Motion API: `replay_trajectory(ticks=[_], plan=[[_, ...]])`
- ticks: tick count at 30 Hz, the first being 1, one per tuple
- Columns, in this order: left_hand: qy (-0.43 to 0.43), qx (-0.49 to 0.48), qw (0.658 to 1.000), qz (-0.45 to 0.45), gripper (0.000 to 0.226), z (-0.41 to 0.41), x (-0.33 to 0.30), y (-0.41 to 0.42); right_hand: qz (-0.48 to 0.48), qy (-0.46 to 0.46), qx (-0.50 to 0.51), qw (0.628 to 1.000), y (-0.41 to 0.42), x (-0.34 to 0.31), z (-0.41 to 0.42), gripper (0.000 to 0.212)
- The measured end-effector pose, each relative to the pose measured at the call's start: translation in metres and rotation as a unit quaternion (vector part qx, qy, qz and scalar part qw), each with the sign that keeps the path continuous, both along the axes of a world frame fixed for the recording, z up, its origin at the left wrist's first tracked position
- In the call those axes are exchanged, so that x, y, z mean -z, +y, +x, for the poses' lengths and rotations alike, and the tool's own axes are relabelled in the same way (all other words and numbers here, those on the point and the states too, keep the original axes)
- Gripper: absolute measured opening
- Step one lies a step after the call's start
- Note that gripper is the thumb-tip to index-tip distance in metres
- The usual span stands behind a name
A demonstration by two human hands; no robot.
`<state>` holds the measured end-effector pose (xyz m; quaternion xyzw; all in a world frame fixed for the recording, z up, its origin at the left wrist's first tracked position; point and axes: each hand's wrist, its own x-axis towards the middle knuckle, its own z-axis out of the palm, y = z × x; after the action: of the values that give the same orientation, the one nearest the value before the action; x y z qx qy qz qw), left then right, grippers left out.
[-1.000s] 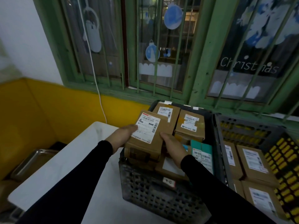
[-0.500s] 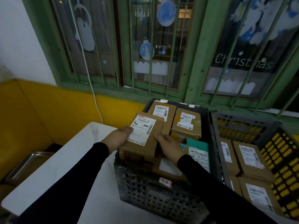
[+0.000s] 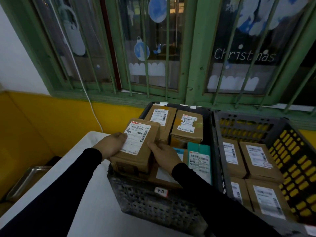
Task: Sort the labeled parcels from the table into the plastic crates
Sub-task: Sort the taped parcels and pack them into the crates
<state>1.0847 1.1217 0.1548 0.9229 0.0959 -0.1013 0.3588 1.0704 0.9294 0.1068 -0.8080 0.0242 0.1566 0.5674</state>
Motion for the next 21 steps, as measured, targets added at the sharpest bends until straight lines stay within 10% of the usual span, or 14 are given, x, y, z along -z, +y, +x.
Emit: replay_trajectory(ticks=[21], plan=[[-0.008, -0.005, 0.992, 0.124, 0.057, -0.008, -0.014, -0.018, 0.074, 0.040, -0.023, 0.996, -0.013, -0.002, 0.004, 0.043]])
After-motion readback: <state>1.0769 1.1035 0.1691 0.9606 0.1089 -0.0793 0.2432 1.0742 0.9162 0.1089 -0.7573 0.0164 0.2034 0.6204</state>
